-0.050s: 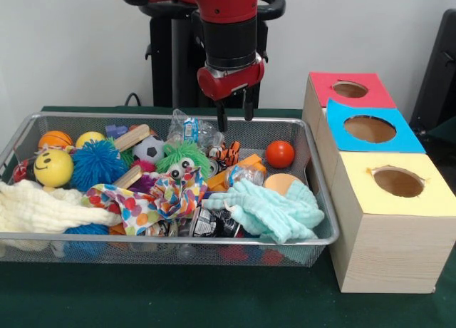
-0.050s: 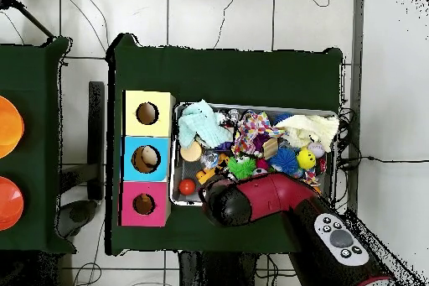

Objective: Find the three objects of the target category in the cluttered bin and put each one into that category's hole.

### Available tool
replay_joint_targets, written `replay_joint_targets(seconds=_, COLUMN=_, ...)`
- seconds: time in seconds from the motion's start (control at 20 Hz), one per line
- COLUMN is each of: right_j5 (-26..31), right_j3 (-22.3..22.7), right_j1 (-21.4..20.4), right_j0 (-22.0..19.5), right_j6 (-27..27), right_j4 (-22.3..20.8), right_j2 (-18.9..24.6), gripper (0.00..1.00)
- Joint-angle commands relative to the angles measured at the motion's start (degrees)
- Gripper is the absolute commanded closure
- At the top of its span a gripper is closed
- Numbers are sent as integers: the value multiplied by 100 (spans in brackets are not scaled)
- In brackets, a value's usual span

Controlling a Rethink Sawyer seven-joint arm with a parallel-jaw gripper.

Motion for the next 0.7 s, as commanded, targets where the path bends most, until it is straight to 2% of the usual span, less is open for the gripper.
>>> replay_joint_targets(seconds=0.05, right_j5=84, right_j3=-314, right_j1=88, right_j0=-71, right_j6=72, right_j4=-181, right_j2=57, gripper=0)
replay_joint_targets(seconds=0.7, right_j5=-29, right_j3=-216, right_j1=66, right_j0=-27, right_j6=154, right_j4=-231, right_j2=16, gripper=0)
